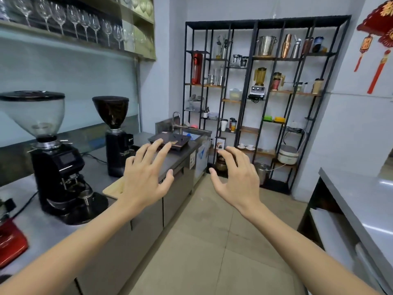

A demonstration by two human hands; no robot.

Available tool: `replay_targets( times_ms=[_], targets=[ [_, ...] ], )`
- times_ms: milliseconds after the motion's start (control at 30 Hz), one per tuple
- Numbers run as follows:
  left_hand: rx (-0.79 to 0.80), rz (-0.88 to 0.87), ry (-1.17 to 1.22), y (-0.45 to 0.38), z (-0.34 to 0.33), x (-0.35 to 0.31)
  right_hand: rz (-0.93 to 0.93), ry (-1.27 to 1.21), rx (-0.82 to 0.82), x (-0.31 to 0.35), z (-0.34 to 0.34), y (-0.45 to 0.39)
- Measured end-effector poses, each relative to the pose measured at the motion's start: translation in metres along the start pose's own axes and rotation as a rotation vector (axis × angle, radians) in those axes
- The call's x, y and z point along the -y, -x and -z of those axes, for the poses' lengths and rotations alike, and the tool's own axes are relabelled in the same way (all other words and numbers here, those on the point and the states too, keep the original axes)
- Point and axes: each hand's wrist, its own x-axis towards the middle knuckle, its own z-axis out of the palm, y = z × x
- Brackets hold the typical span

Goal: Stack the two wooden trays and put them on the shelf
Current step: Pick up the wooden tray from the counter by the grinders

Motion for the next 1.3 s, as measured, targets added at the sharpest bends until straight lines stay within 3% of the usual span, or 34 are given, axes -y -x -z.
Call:
replay_targets(
  times_ms=[300,700,1000,1300],
  targets=[
    [0.136,0.067,-0.149,-0.010,-0.073,0.068,0.073,-0.048,0.113,-0.006,-0.118,-0.024],
    [0.343,0.196,-0.244,-0.032,-0.206,0.216,0.138,-0.109,0.282,0.025,-0.327,-0.085],
    [0.469,0.347,-0.239,-0.024,-0.276,0.320,0.101,-0.119,0.539,0.066,-0.466,-0.089],
    [0.652,0.483,-0.186,-0.016,-0.336,0.380,0.101,-0.111,0.820,0.079,-0.554,-0.088]
  ],
)
